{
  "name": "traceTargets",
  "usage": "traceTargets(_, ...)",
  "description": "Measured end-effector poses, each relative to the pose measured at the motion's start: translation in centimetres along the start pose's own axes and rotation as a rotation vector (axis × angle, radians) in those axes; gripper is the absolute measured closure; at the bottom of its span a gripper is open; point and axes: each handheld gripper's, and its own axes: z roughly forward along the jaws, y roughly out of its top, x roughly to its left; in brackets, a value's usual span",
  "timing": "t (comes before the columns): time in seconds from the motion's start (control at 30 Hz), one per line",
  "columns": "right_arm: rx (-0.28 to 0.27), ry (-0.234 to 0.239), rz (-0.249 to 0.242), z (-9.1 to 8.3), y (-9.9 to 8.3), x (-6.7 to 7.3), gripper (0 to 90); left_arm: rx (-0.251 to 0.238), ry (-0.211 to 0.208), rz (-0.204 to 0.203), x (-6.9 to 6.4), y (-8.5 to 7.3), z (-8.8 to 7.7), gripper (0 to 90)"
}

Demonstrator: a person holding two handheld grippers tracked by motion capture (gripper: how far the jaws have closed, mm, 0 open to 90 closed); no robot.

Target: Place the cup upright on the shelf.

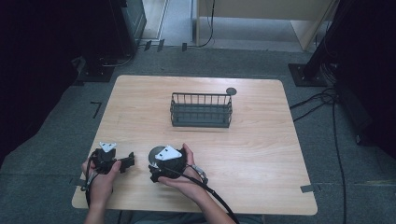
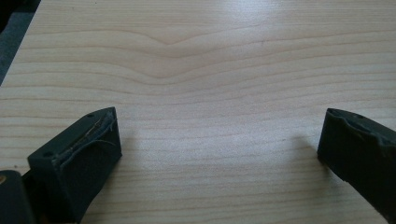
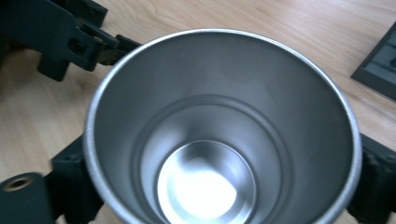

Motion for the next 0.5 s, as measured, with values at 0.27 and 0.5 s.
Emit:
traceTargets(0.27, -0.043, -0.018, 0.005, -0.9, 0.1, -0.4, 17.7, -0.001, 0.002, -0.003, 0.0, 0.0, 0.0, 0.0)
traceTargets(0.5, -0.077, -0.034, 0.04, -2.6, 0.8, -1.7, 17.8, -0.001, 0.002, -0.004, 0.0, 0.0, 0.0, 0.0)
